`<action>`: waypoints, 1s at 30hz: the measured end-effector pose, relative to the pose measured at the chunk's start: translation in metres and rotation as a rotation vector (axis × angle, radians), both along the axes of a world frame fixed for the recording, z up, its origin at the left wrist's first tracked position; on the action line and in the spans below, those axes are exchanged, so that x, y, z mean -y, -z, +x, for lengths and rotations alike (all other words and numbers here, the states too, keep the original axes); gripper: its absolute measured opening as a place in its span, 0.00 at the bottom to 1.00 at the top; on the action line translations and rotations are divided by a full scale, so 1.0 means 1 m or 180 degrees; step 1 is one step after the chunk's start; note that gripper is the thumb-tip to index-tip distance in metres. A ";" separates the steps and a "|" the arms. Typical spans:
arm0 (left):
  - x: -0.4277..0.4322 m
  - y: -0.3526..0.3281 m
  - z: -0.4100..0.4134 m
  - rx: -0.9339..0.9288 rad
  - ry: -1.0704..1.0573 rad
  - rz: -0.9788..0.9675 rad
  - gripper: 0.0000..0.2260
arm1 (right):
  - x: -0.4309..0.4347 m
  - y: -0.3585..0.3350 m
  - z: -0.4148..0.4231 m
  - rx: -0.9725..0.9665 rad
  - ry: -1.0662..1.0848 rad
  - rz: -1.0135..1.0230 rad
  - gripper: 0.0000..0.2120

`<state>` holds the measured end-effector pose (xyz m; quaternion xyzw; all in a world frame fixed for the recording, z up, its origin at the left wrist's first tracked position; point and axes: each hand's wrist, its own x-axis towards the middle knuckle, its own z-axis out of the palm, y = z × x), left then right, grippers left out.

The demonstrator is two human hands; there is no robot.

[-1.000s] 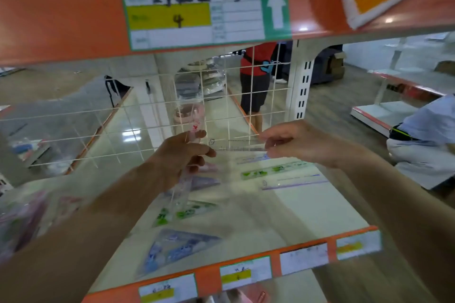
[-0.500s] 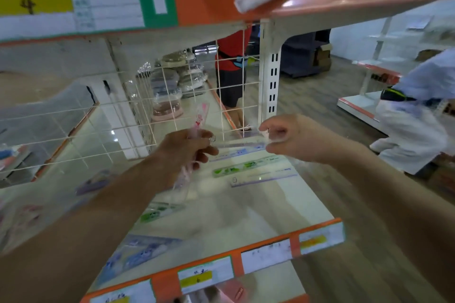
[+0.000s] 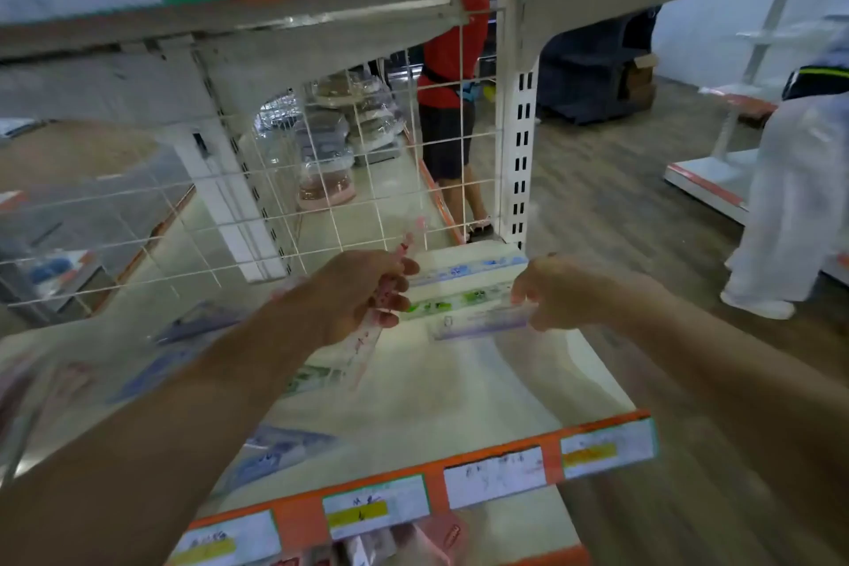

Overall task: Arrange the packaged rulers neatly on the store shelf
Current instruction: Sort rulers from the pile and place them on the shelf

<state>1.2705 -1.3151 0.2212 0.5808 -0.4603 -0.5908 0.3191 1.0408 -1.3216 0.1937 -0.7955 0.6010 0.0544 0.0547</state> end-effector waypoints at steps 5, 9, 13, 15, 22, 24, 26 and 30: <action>-0.003 -0.006 -0.006 0.0092 0.0177 -0.0341 0.05 | 0.004 -0.008 -0.005 0.0102 -0.0147 0.0047 0.19; 0.001 -0.009 -0.013 0.0184 0.0351 -0.0432 0.05 | 0.002 -0.045 -0.003 0.2034 -0.0043 -0.0312 0.17; 0.010 -0.016 -0.025 0.0288 0.0591 -0.0543 0.06 | 0.002 -0.056 0.009 0.3085 0.0056 0.0027 0.16; 0.016 -0.019 -0.025 0.0408 0.0680 -0.0568 0.06 | 0.007 -0.056 0.008 0.3540 0.0194 0.0000 0.15; 0.024 -0.012 -0.006 0.0856 0.0731 -0.0432 0.04 | 0.016 -0.043 -0.026 0.1957 0.0476 -0.0370 0.18; 0.021 -0.007 -0.012 0.1015 0.0949 -0.0438 0.04 | 0.004 -0.039 -0.020 0.0891 -0.0125 -0.0778 0.18; 0.017 -0.002 -0.023 0.1095 0.1086 -0.0421 0.03 | -0.012 -0.035 -0.008 0.0579 -0.0621 -0.0663 0.19; 0.011 0.009 -0.037 0.1182 0.1144 -0.0342 0.02 | -0.026 -0.023 0.003 0.0513 -0.0644 -0.0396 0.20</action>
